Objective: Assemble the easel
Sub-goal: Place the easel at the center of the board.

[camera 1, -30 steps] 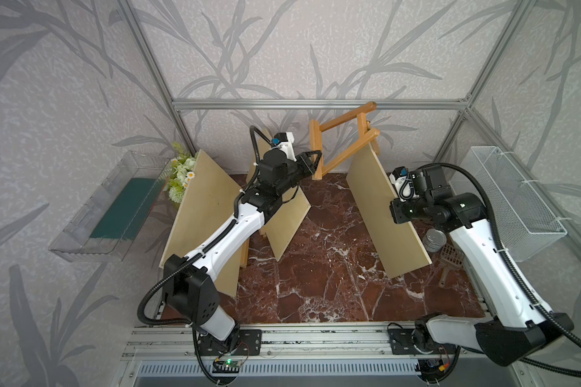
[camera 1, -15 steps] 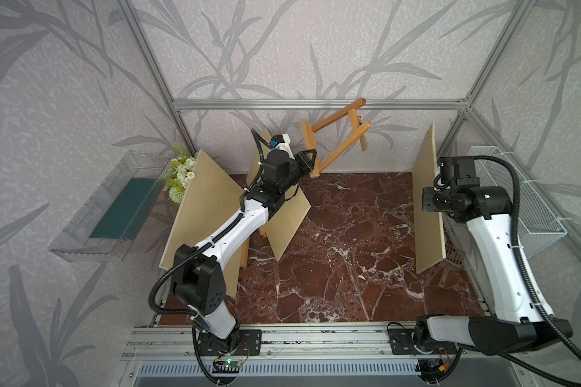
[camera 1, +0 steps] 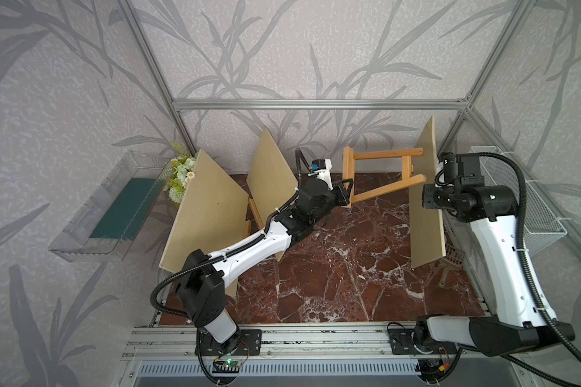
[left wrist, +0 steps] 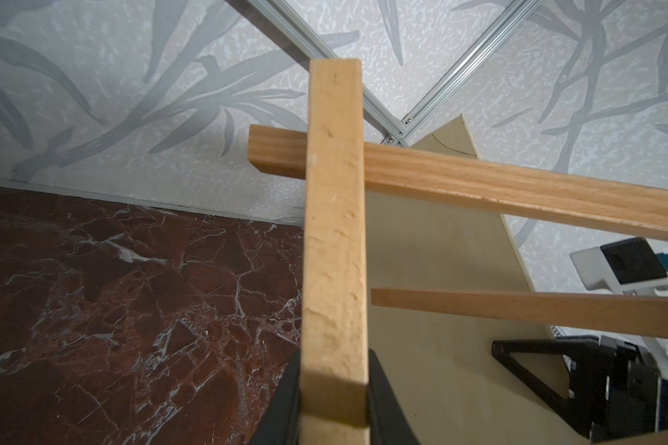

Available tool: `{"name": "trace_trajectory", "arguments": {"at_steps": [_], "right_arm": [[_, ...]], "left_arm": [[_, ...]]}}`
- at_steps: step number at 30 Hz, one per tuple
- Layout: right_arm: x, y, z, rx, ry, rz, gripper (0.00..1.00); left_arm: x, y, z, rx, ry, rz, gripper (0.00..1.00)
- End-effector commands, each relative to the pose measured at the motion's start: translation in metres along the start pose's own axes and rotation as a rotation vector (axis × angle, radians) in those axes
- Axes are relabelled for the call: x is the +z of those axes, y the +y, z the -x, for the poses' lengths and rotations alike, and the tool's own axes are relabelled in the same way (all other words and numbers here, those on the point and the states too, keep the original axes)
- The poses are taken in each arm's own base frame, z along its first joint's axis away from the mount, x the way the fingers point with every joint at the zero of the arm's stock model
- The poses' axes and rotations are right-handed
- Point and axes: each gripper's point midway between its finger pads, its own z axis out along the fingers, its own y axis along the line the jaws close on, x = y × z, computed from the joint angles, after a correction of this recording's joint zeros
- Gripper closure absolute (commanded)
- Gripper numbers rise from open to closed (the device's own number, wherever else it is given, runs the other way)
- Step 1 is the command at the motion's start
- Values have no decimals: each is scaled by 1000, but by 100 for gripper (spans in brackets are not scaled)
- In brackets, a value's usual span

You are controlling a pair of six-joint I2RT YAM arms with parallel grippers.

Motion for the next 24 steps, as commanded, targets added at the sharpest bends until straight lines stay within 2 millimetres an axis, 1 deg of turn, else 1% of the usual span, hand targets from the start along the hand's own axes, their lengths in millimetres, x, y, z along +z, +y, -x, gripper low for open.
{"name": "trace_trajectory", "arguments": {"at_steps": [1,2,4,6,7,11,14,16,21,24], "right_arm": [[-33,-7,57,53,-247,-10,100],[-33,-8,59,52,-248,-15,100],[-38,-9,66,49,-262,-15,100],[-43,-11,73,53,-277,-23,100],[-46,-12,76,53,-287,-23,100],[-53,-13,84,47,-298,-26,100],[-54,-10,87,42,-296,-13,100],[-55,-10,88,38,-296,-10,100],[-51,-5,88,44,-281,8,100],[-46,-1,86,44,-266,26,100]], "left_arm": [[-18,-16,15,-1,-150,-54,100],[-16,-8,1,0,-129,-42,100],[-10,13,-33,0,-96,-24,100],[-4,29,-56,-44,-90,-28,100],[-1,34,-64,-65,-92,-37,100],[9,53,-78,-128,-90,8,100],[14,79,-92,-225,-83,97,100],[16,95,-102,-306,-80,127,100],[14,116,-116,-451,-104,139,100],[18,127,-127,-544,-97,124,100]]}}
